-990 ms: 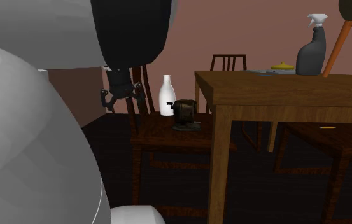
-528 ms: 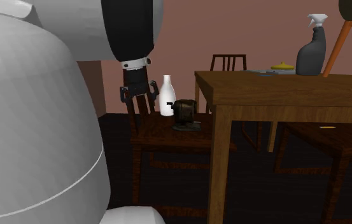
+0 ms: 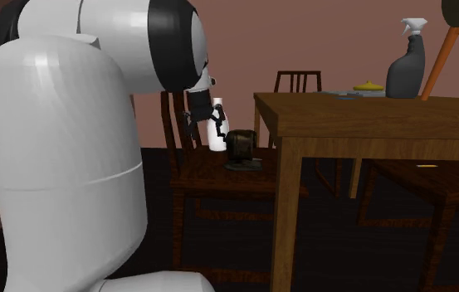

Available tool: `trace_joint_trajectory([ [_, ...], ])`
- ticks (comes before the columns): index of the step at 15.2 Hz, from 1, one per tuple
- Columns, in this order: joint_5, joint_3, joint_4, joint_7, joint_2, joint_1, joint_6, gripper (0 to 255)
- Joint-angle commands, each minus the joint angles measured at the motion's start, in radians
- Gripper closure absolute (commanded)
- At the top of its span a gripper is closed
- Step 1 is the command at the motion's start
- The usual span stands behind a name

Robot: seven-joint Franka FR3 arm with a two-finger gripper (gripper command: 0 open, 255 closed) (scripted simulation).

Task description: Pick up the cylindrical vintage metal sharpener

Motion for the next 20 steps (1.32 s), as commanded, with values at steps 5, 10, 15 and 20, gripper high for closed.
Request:
trace_joint_trajectory([
  [5,0.064,-0.012,0.352,-0.095,0.268,-0.09,-0.087,0],
  [10,0.096,0.007,0.621,-0.132,0.455,-0.168,-0.17,0],
  [15,0.088,0.007,0.502,-0.121,0.423,-0.156,-0.083,0],
  [20,0.086,0.007,0.473,-0.118,0.419,-0.154,-0.058,255],
])
